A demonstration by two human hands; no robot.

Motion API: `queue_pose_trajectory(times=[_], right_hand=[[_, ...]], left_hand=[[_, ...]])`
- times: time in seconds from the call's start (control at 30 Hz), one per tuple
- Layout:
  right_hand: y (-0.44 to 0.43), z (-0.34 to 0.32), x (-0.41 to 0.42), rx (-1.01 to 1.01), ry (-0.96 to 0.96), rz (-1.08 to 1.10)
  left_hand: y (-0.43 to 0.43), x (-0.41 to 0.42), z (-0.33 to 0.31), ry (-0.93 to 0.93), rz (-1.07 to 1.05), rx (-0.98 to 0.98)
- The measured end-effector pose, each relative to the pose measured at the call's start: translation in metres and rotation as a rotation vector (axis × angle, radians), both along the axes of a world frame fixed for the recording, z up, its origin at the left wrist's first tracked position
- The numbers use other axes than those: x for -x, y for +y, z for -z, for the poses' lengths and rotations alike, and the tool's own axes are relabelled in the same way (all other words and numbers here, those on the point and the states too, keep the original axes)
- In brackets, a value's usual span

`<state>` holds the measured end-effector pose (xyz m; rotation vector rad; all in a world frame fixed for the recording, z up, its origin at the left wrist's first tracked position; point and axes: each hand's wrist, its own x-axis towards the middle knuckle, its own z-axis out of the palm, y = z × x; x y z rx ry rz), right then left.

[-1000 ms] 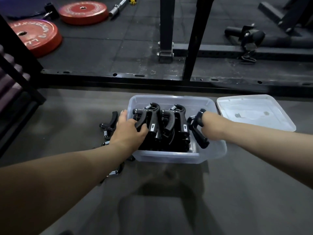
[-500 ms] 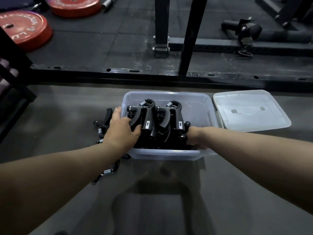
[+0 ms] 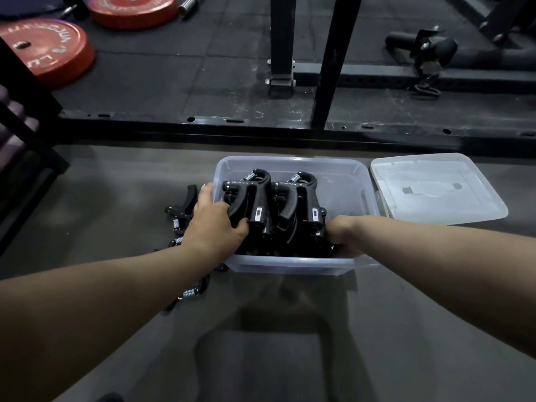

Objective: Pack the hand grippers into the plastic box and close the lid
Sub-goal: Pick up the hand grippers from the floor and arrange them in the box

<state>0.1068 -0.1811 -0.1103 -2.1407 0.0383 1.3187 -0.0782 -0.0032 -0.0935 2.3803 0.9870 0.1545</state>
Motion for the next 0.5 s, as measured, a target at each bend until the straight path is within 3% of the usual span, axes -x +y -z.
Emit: queue_pose_trajectory(times=[0.13, 0.5], right_hand=[[0.006, 0.013, -0.001, -0.014, -0.186, 0.045], [0.003, -0.011, 0.000, -0.069, 0.064, 0.055]], left_hand=[[0.001, 0.000, -0.001, 0.005, 0.017, -0.003], [0.000, 0.000, -0.003, 0.010, 0.025, -0.014]])
